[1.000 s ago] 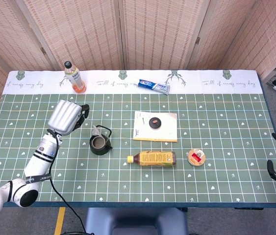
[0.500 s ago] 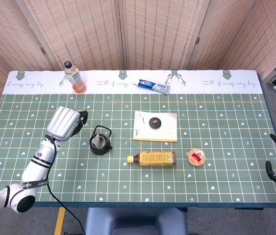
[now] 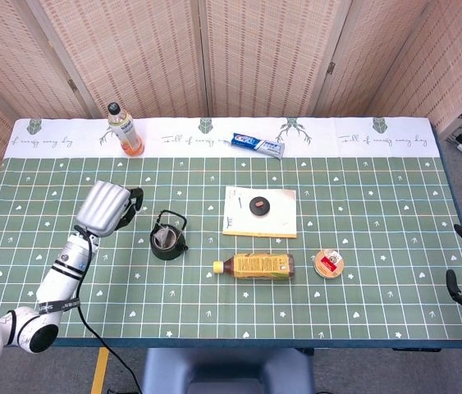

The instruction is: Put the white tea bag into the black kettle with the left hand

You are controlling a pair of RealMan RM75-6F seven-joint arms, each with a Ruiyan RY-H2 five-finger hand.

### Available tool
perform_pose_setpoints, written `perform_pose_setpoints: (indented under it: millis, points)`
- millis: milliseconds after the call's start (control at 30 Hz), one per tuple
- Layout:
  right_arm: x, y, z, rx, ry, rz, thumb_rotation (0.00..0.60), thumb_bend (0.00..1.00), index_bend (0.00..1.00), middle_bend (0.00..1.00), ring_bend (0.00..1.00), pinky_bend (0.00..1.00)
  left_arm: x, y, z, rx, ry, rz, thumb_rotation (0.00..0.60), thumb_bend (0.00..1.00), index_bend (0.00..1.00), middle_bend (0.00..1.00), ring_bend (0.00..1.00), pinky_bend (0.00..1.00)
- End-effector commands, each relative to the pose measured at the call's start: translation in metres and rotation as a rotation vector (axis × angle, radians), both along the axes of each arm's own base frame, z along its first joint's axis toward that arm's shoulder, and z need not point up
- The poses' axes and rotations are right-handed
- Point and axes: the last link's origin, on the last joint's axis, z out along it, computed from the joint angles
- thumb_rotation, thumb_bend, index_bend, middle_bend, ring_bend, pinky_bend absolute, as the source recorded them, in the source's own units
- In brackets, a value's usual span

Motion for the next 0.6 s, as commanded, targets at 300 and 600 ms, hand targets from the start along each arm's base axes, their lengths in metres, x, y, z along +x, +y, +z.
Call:
perform_pose_setpoints:
  millis: [300, 600]
  points:
    - [-0.003, -0.001, 0.004, -0.013, -0.008, -0.008, 0.6, 0.54, 0.0, 0.0, 0.0, 0.0, 0.001, 0.018, -0.019, -0.034, -0.015, 0.009, 0.6, 0.44, 0.63, 1.0, 1.0, 1.0]
    - [-0.006, -0.002, 0.007, -0.022, -0.015, -0.021, 0.6, 0.54, 0.0, 0.0, 0.0, 0.0, 0.008, 0.027, -0.033, -0.049, -0.038, -0.022, 0.6, 0.43, 0.63, 1.0, 1.0, 1.0]
